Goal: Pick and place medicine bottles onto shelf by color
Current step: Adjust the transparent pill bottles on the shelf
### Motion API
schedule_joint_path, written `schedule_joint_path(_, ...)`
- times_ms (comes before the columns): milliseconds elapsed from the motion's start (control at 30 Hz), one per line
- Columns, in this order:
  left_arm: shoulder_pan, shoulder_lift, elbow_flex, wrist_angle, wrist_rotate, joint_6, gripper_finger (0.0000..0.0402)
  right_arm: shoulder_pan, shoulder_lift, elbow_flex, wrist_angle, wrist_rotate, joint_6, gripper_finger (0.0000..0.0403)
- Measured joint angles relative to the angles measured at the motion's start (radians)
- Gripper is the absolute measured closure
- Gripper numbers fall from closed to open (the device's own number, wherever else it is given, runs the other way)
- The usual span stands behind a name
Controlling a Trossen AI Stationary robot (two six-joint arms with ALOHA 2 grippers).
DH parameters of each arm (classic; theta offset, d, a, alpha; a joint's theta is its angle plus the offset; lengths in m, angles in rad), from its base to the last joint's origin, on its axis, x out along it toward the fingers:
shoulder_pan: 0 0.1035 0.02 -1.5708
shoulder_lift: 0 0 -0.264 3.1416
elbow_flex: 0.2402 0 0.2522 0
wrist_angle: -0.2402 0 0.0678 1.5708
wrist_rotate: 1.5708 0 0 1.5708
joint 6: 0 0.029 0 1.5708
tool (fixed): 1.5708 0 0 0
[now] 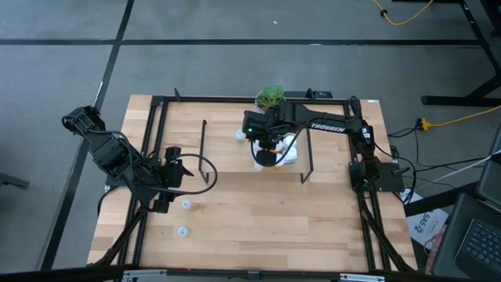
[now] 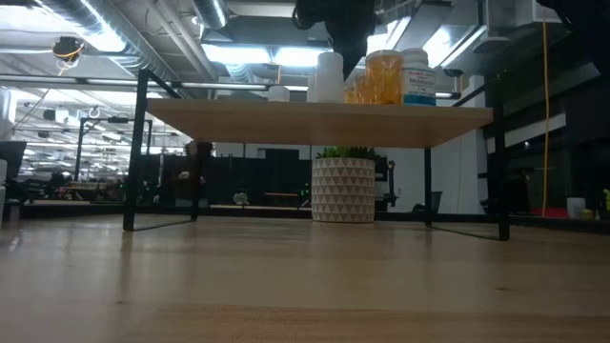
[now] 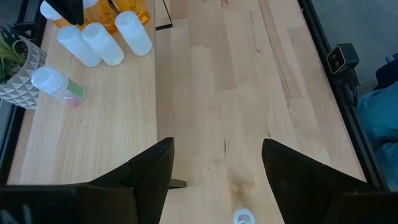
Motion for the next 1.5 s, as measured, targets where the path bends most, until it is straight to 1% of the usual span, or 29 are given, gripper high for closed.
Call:
schedule_joint_path(233, 0.0, 0.0, 0.0, 0.0, 0.0, 0.0, 0.0164, -0.01, 0.007, 0.0, 0.013, 0.001, -0.005, 0.0364)
schedule_joint_path(367, 0.0, 0.0, 0.0, 0.0, 0.0, 0.0, 0.0164, -0.01, 0.007, 0.0, 0.016, 0.038, -0.007, 0.0364)
schedule_joint_path(533, 0.0, 0.0, 0.0, 0.0, 0.0, 0.0, 0.0164, -0.01, 0.006, 0.007, 0.005, 0.045, -0.023, 0.0364)
schedule_joint_path(600, 0.0, 0.0, 0.0, 0.0, 0.0, 0.0, 0.0164, -0.01, 0.006, 0.038, -0.005, 0.051, -0.023, 0.0364)
schedule_joint_path(767, 0.0, 0.0, 0.0, 0.0, 0.0, 0.0, 0.0164, 0.007, -0.003, 0.172, -0.054, 0.053, 0.017, 0.0364)
schedule_joint_path(800, 0.0, 0.0, 0.0, 0.0, 0.0, 0.0, 0.0164, 0.017, -0.021, 0.163, -0.035, 0.042, 0.023, 0.0364)
schedule_joint_path(933, 0.0, 0.0, 0.0, 0.0, 0.0, 0.0, 0.0164, 0.075, -0.069, 0.149, -0.017, -0.142, 0.053, 0.0364)
schedule_joint_path(967, 0.0, 0.0, 0.0, 0.0, 0.0, 0.0, 0.0164, 0.096, -0.07, 0.149, -0.021, -0.166, 0.07, 0.0364)
schedule_joint_path(1033, 0.0, 0.0, 0.0, 0.0, 0.0, 0.0, 0.0164, 0.142, -0.069, 0.149, -0.018, -0.172, 0.101, 0.0364)
schedule_joint_path(1133, 0.0, 0.0, 0.0, 0.0, 0.0, 0.0, 0.0164, 0.216, -0.062, 0.147, -0.004, -0.148, 0.138, 0.0364)
schedule_joint_path(1200, 0.0, 0.0, 0.0, 0.0, 0.0, 0.0, 0.0164, 0.261, -0.054, 0.137, 0.013, -0.109, 0.151, 0.0364)
schedule_joint_path(1267, 0.0, 0.0, 0.0, 0.0, 0.0, 0.0, 0.0164, 0.302, -0.046, 0.114, 0.027, -0.038, 0.16, 0.0364)
schedule_joint_path(1333, 0.0, 0.0, 0.0, 0.0, 0.0, 0.0, 0.0164, 0.331, -0.045, 0.073, 0.051, 0.061, 0.196, 0.0364)
schedule_joint_path(1367, 0.0, 0.0, 0.0, 0.0, 0.0, 0.0, 0.0164, 0.34, -0.046, 0.051, 0.052, 0.095, 0.217, 0.0364)
schedule_joint_path(1500, 0.0, 0.0, 0.0, 0.0, 0.0, 0.0, 0.0164, 0.356, -0.046, -0.058, 0.074, 0.113, 0.283, 0.0364)
